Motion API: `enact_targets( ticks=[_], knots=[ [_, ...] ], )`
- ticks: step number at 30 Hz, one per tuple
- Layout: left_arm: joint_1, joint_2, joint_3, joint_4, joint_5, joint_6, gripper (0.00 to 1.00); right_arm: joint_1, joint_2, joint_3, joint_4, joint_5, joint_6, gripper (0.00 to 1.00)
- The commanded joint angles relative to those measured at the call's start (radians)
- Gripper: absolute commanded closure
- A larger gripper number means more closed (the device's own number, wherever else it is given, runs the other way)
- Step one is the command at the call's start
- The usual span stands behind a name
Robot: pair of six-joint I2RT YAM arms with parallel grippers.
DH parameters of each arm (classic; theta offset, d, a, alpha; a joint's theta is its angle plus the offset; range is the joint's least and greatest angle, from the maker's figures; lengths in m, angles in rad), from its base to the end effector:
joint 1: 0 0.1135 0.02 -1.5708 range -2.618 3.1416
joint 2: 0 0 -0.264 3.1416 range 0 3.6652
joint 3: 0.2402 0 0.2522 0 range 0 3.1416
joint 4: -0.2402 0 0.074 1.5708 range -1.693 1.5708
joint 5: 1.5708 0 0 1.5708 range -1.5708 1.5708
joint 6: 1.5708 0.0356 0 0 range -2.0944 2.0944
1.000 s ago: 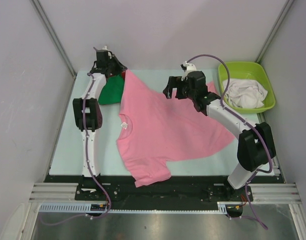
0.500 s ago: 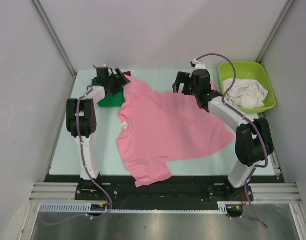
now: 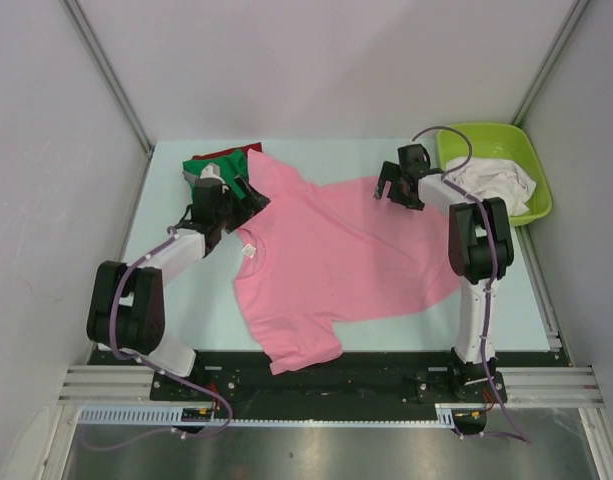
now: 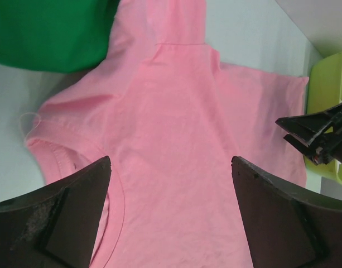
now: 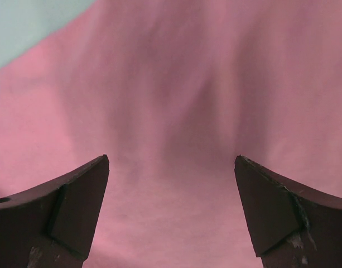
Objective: Fold and stack the t-shirts
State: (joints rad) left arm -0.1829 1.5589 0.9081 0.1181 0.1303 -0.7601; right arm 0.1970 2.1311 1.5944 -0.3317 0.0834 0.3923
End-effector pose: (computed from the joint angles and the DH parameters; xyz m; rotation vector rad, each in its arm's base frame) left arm 0.3357 -0.0668 0.2213 -0.5417 2.1095 -0.6913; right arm 0.4637 0.0895 0.1799 0.2752 2.4262 0.1623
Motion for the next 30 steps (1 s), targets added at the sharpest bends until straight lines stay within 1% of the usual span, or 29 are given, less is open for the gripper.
enact_targets(
  ticks=[1, 6, 12, 16, 21, 24, 28, 30],
  knots=[
    [0.003, -0.120, -0.043, 0.015, -0.038, 0.004, 0.06, -0.005, 0.064, 0.101, -0.033, -0.056, 0.022, 0.00],
    [-0.012, -0.175, -0.078, -0.015, -0.027, 0.015, 0.06, -0.016, 0.157, 0.223, -0.076, -0.063, 0.034, 0.00],
    [-0.020, -0.218, -0.139, -0.017, -0.027, 0.015, 0.06, -0.018, 0.295, 0.369, -0.170, -0.011, 0.056, 0.00],
    [-0.029, -0.230, -0.161, -0.026, -0.031, 0.013, 0.07, -0.022, 0.358, 0.456, -0.213, 0.054, 0.079, 0.00],
    [-0.041, -0.256, -0.178, -0.055, -0.077, 0.024, 0.07, -0.041, 0.429, 0.524, -0.285, 0.088, 0.111, 0.00],
    [-0.047, -0.266, -0.184, -0.083, -0.098, 0.022, 0.07, -0.059, 0.435, 0.527, -0.305, 0.128, 0.155, 0.00],
    [-0.049, -0.289, -0.202, -0.110, -0.123, 0.025, 0.07, -0.088, 0.446, 0.532, -0.316, 0.119, 0.229, 0.00],
    [-0.050, -0.306, -0.221, -0.136, -0.126, 0.025, 0.07, -0.108, 0.458, 0.567, -0.346, 0.133, 0.261, 0.00]
  ],
)
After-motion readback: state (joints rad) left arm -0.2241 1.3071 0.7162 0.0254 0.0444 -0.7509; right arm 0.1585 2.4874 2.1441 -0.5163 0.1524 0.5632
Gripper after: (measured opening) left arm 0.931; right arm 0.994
